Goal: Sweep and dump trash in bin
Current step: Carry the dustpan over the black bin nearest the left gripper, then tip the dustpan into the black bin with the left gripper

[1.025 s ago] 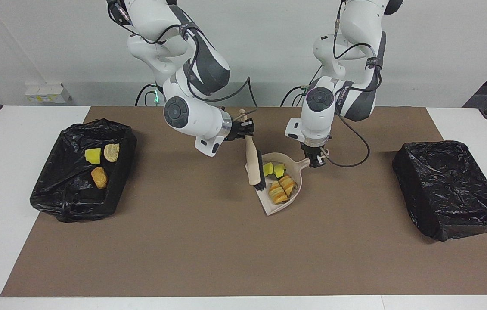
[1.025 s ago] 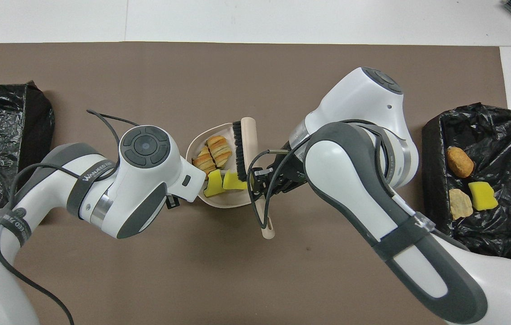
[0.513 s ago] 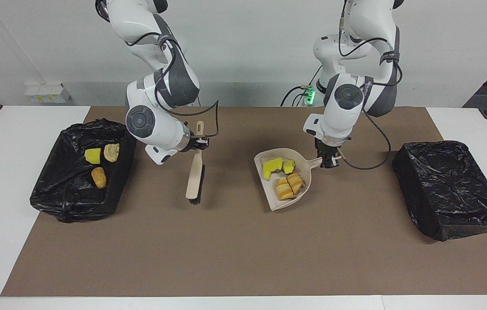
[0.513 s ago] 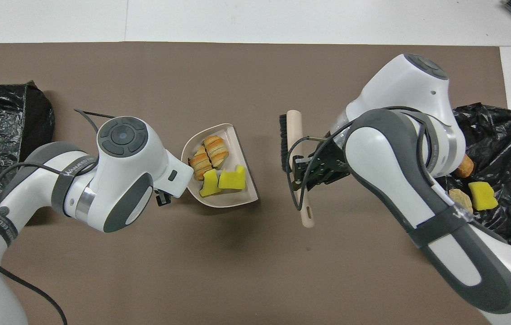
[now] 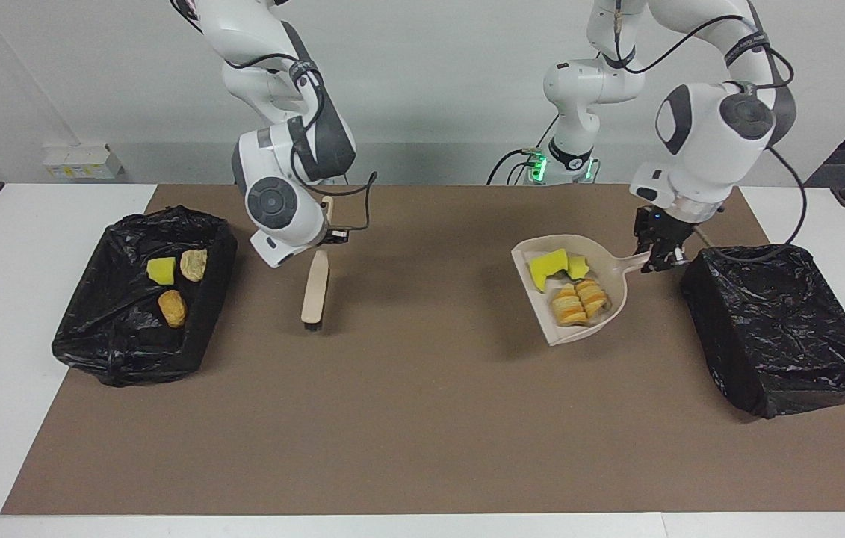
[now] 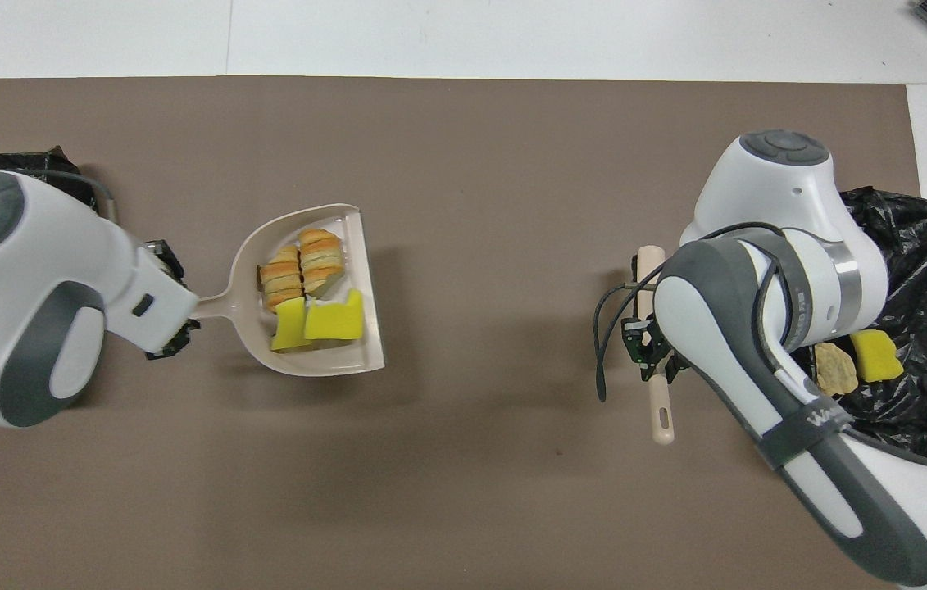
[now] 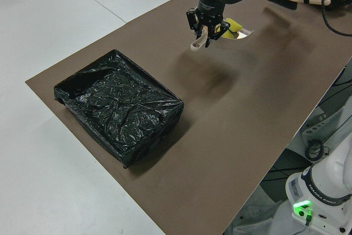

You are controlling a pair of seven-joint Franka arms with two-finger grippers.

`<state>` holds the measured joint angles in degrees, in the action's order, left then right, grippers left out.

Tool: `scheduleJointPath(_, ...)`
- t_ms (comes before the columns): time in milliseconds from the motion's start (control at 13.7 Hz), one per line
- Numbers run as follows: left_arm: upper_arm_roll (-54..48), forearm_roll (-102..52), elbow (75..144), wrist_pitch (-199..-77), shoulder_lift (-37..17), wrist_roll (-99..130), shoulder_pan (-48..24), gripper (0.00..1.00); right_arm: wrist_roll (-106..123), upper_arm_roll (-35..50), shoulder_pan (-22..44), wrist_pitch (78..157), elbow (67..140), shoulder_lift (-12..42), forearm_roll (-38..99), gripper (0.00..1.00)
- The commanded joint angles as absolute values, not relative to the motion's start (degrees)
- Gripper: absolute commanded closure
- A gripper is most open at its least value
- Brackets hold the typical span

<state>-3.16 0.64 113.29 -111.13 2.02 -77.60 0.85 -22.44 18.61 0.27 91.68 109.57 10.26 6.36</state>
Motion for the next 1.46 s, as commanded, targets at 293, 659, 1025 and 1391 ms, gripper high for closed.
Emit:
scheduleJointPath(293,14.65,-0.7,105.65,-109.07,-0.08,-89.9,-0.88,1.0,-32.68,18.98,13.16,100.98,118.92,2.2,14.93,1.0)
scheduleJointPath(659,21.53,-1.94,89.51,-105.22,-11.93,-100.0,3.85,1.0,-35.42,19.07,25.03,106.69,119.0,3.07,18.54,1.0)
scheduleJointPath(1025,21.36,8.32,81.12,-110.02,-21.35,-107.4,8.96,1.0,-35.51,18.98,30.05,113.45,122.16,5.89,20.3,1.0)
scheduleJointPath(1391,20.83,24.77,81.56,-112.68,-21.71,-106.79,6.6,1.0,-37.0,18.99,30.41,113.91,122.0,6.68,20.3,0.0)
